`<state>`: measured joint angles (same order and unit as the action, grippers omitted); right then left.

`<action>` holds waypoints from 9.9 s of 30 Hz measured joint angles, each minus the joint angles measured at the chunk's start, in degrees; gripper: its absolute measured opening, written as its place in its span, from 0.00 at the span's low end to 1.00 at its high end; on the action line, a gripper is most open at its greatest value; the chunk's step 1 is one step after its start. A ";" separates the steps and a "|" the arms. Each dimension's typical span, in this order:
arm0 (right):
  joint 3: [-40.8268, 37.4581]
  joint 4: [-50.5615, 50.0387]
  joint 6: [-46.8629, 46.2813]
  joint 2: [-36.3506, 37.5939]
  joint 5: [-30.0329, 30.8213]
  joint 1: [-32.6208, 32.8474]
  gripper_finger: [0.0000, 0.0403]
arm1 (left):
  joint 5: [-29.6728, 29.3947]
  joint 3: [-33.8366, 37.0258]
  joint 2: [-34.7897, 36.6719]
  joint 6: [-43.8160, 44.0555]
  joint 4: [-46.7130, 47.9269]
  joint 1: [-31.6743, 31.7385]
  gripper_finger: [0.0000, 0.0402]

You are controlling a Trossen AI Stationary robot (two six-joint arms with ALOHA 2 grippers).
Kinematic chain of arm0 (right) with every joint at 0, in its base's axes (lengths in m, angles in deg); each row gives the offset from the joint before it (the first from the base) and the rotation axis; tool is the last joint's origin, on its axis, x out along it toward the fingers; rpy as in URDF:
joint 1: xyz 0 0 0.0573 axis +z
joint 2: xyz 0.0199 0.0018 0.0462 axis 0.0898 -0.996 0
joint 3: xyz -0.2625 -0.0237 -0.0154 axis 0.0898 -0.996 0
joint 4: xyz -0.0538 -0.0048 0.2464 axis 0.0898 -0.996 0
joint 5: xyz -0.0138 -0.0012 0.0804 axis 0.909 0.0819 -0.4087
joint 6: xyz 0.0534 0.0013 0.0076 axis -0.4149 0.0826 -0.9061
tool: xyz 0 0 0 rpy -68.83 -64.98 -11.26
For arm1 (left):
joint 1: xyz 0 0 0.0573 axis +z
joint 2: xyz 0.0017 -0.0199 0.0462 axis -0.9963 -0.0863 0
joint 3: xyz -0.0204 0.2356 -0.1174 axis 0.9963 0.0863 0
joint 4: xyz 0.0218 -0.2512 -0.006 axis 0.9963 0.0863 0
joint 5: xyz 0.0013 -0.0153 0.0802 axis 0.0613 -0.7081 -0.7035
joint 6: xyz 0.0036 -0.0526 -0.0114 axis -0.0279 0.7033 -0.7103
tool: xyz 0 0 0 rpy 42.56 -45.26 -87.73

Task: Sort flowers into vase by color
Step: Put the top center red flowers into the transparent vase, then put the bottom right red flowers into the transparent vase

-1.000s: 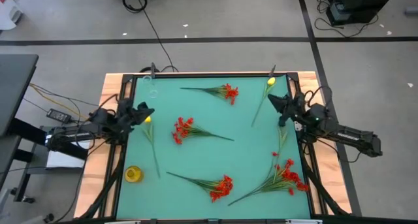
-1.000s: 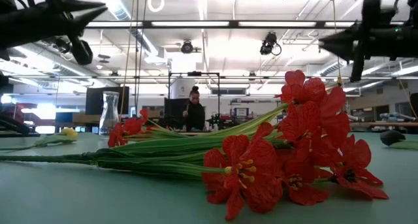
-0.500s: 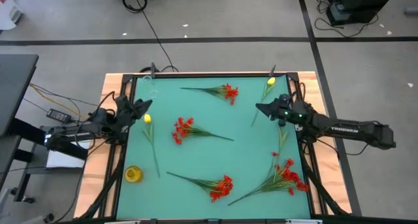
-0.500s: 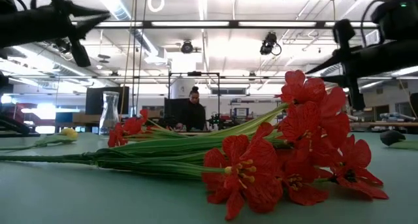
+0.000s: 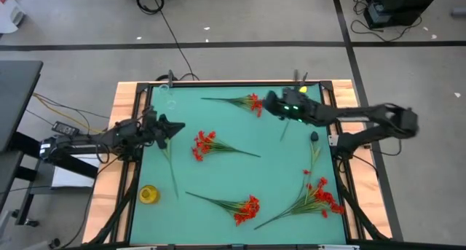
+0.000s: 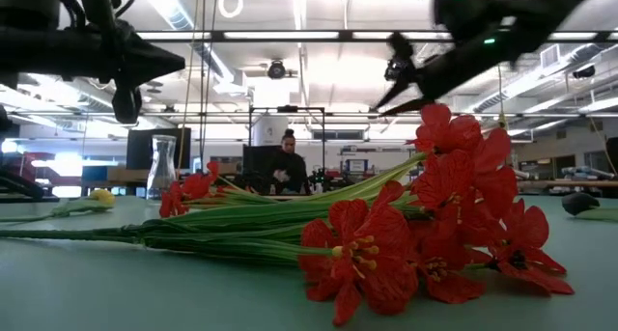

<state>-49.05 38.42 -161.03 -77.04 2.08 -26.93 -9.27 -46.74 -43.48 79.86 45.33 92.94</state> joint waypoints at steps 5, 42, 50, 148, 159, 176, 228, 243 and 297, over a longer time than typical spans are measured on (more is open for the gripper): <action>15.73 -10.65 13.93 -14.39 -14.65 -3.24 0.18 | 5.50 -3.83 -3.80 -4.30 10.61 2.08 0.08; 75.54 -75.76 96.31 -62.00 -18.25 -17.77 0.48 | 2.09 -7.60 -15.06 7.57 7.94 5.32 0.33; 75.37 -80.77 93.32 -61.29 -23.49 -17.41 0.08 | 2.14 -7.60 -19.22 5.96 2.85 6.19 0.37; 72.93 -79.81 60.85 -14.33 -13.28 -11.63 0.40 | -4.71 -31.35 -19.94 -36.82 21.75 42.16 0.00; 64.42 -70.84 58.16 -14.33 -18.87 -10.93 0.40 | -13.79 -19.45 -15.13 -37.10 8.24 42.20 0.00; 60.46 -65.84 57.80 -14.33 -20.61 -9.66 0.40 | -15.59 -13.04 -15.17 -37.30 2.82 42.20 0.03; 25.93 -38.29 62.62 -15.61 -17.50 7.36 0.49 | -0.88 -79.65 -37.81 -38.93 69.97 42.13 0.72; 26.47 -56.90 1.96 -17.94 -26.48 17.97 0.49 | 6.54 -84.47 -44.59 -46.71 69.92 33.87 0.72; 24.68 -63.17 41.47 -25.56 -15.84 61.10 0.49 | 11.48 -94.08 -54.29 -49.04 69.42 14.07 0.72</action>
<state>-24.37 -24.74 -119.56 -102.60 -13.76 34.17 2.21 -140.82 -97.77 30.82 114.75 107.00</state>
